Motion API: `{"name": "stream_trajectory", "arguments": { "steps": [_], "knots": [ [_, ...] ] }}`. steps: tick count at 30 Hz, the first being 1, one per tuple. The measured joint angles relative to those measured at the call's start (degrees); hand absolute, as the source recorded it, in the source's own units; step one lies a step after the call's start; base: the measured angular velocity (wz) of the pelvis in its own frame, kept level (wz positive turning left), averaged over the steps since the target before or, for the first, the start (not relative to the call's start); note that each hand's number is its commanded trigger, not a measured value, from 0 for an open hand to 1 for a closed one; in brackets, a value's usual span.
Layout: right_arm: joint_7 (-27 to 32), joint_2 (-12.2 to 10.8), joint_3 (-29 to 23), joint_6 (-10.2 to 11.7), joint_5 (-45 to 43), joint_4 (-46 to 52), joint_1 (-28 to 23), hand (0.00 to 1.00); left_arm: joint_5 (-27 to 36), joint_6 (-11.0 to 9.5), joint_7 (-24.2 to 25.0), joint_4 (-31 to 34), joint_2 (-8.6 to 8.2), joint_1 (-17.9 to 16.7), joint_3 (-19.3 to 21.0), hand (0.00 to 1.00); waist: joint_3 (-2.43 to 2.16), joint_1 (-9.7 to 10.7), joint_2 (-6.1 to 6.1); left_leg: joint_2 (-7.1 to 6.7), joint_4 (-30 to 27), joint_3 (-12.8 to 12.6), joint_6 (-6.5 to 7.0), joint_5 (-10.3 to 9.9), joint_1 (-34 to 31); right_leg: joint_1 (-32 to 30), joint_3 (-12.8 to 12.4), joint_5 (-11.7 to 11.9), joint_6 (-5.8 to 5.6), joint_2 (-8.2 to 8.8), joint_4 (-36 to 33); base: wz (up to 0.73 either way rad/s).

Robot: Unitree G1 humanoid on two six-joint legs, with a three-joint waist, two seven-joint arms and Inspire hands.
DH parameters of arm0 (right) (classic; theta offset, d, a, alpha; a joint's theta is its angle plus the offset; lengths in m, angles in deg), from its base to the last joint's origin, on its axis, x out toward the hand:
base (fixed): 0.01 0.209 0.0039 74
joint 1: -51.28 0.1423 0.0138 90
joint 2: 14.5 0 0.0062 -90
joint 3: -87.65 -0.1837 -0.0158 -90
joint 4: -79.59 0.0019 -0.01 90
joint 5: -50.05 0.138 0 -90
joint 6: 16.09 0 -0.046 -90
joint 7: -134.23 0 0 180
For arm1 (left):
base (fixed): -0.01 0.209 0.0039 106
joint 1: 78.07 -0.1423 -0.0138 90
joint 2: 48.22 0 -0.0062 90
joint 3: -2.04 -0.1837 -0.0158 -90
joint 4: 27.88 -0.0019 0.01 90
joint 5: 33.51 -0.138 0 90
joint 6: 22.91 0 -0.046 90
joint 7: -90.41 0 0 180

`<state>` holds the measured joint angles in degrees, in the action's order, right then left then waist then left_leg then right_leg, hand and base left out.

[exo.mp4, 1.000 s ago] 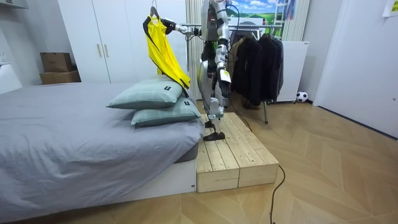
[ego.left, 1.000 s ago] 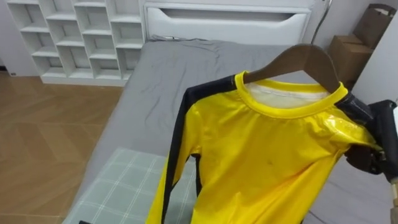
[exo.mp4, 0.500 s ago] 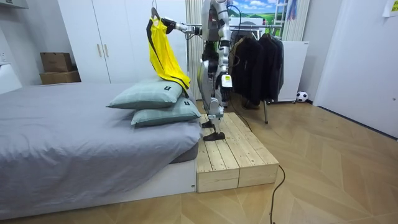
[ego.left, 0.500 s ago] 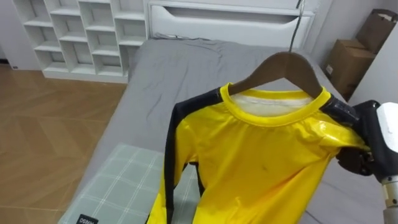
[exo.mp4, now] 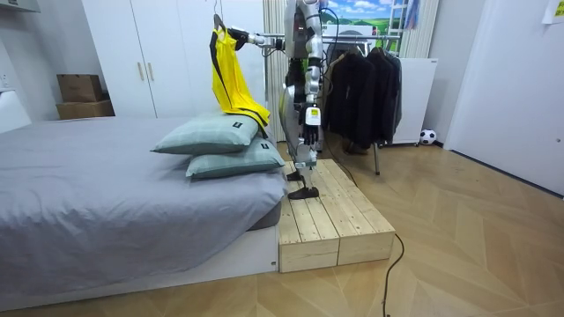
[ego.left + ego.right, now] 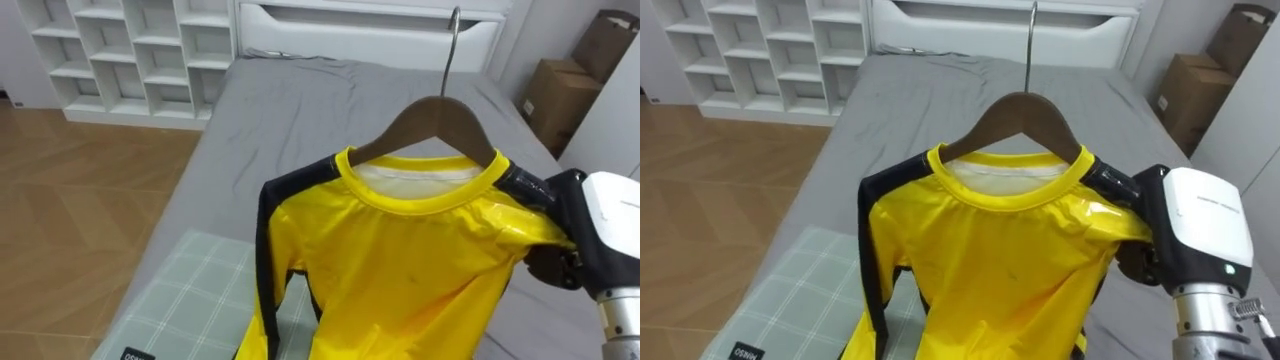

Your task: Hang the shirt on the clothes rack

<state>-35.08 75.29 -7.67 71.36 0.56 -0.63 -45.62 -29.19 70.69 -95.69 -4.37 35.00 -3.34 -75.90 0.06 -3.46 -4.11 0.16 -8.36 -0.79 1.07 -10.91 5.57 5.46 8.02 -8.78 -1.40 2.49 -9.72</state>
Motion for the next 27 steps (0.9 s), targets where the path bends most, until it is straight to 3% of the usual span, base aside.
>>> {"name": "stream_trajectory", "arguments": {
  "steps": [8, 20, 22, 27],
  "knots": [
    [-0.1, -0.2, 0.0, 0.0, 0.0, 0.1, 0.0, 1.00, 0.0, 0.3, 1.3, -0.5, -0.08, -1.1, 0.0, 0.00, -0.05, 0.1, 0.05, 0.04, -0.3, -0.2, 0.00, 0.0, 0.0, 0.0, -0.1, 0.0, 0.05, 0.02, -0.1, 0.00],
    [0.1, 0.0, 0.0, -0.1, -0.1, 0.1, -1.5, 1.00, -1.8, 0.8, 2.2, -0.5, 0.42, 0.8, -1.6, 0.00, -0.14, 1.0, 0.65, 0.11, -0.3, -1.1, 0.00, 0.0, 0.3, -0.5, -0.8, 0.1, 0.07, -0.01, -0.2, -0.04],
    [0.1, 0.0, 0.0, 0.0, -0.2, -0.1, -2.2, 1.00, -2.9, 0.9, 2.2, -0.5, 0.40, 1.2, -1.9, 0.00, 0.22, 0.9, 0.86, 0.25, -0.1, -2.4, 0.03, -0.1, 1.0, -0.8, -2.0, 0.1, 0.06, -0.13, -0.9, -0.26],
    [0.3, -0.7, 0.0, 0.0, -0.5, -0.4, -3.8, 1.00, -6.5, 1.0, 2.2, -0.4, 1.26, 1.5, -3.4, 0.00, 0.11, 1.7, 0.65, 1.10, -0.4, -6.7, 0.07, -1.1, 1.3, -2.5, -5.6, 0.3, 0.20, -0.98, -1.7, -0.43]
  ]
}}
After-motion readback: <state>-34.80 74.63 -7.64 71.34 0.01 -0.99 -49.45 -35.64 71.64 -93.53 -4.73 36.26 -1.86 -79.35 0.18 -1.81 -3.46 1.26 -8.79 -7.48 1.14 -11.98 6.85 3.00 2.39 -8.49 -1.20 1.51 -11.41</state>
